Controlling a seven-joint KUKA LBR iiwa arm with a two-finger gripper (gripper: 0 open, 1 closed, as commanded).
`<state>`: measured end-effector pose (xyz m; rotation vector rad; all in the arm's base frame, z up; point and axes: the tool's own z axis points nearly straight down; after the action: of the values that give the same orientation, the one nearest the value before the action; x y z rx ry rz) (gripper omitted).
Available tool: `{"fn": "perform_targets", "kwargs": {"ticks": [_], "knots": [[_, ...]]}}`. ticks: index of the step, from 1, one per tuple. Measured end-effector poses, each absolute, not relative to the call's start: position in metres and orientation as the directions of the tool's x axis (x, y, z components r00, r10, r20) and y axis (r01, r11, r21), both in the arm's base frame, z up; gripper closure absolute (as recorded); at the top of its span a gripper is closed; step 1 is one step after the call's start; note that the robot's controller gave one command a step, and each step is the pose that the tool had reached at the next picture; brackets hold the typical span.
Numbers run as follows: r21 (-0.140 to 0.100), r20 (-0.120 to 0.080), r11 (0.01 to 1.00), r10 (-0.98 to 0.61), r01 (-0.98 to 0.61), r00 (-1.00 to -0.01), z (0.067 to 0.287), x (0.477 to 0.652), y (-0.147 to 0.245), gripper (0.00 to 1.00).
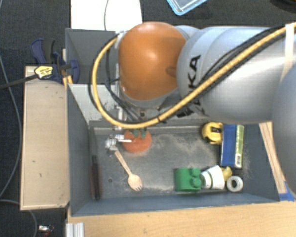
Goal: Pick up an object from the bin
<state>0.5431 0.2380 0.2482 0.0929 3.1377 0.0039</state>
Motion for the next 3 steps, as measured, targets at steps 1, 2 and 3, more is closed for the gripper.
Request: {"fn": "perform_targets", "kwargs": {"ticks": [1,2,3], "knots": [[0.003,-0.004,0.997,0.076,0.076,-0.997,0.254,0.558,0.239,0.00],[0.005,-0.006,0.990,0.142,0.142,-0.990,0.197,0.544,0.184,0.00],[0.012,-0.012,0.983,0.184,0.184,-0.983,0.158,0.506,0.133,0.00]]}}
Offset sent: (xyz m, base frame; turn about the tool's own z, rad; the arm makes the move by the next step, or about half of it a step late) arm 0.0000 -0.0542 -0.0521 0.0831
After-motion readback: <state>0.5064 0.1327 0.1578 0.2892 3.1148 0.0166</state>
